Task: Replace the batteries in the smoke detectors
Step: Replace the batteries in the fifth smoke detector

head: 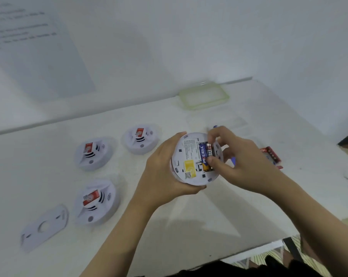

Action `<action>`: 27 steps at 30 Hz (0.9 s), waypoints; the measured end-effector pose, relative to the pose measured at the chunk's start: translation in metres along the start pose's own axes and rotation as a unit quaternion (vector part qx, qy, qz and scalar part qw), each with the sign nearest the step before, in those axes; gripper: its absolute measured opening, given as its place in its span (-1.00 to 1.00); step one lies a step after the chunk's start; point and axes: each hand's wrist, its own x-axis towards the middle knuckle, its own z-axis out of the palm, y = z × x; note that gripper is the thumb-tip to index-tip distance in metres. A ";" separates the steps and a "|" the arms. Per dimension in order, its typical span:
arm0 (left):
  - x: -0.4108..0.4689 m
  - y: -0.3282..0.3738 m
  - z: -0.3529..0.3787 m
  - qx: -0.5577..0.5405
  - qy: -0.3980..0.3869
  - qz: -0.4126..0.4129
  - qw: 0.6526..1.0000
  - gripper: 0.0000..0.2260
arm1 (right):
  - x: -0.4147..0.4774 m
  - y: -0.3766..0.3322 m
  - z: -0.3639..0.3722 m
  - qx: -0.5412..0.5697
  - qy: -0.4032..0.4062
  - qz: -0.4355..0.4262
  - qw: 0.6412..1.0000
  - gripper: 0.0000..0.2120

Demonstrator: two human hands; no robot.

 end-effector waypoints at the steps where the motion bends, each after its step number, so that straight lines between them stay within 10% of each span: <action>1: 0.004 0.002 0.007 -0.001 -0.001 0.001 1.000 -0.20 | 0.001 0.005 -0.006 0.000 -0.010 0.004 1.000 -0.78; 7: 0.026 0.003 0.039 0.001 -0.001 -0.023 1.000 -0.15 | 0.000 0.029 -0.037 0.022 -0.004 0.009 1.000 -0.73; 15: 0.041 0.006 0.072 0.001 0.031 -0.009 0.999 -0.15 | -0.003 0.058 -0.056 0.036 0.214 -0.030 0.976 -0.83; 27: 0.062 0.005 0.080 0.019 0.010 -0.012 1.000 -0.10 | -0.006 0.092 -0.071 -0.022 0.094 -0.030 0.995 -0.73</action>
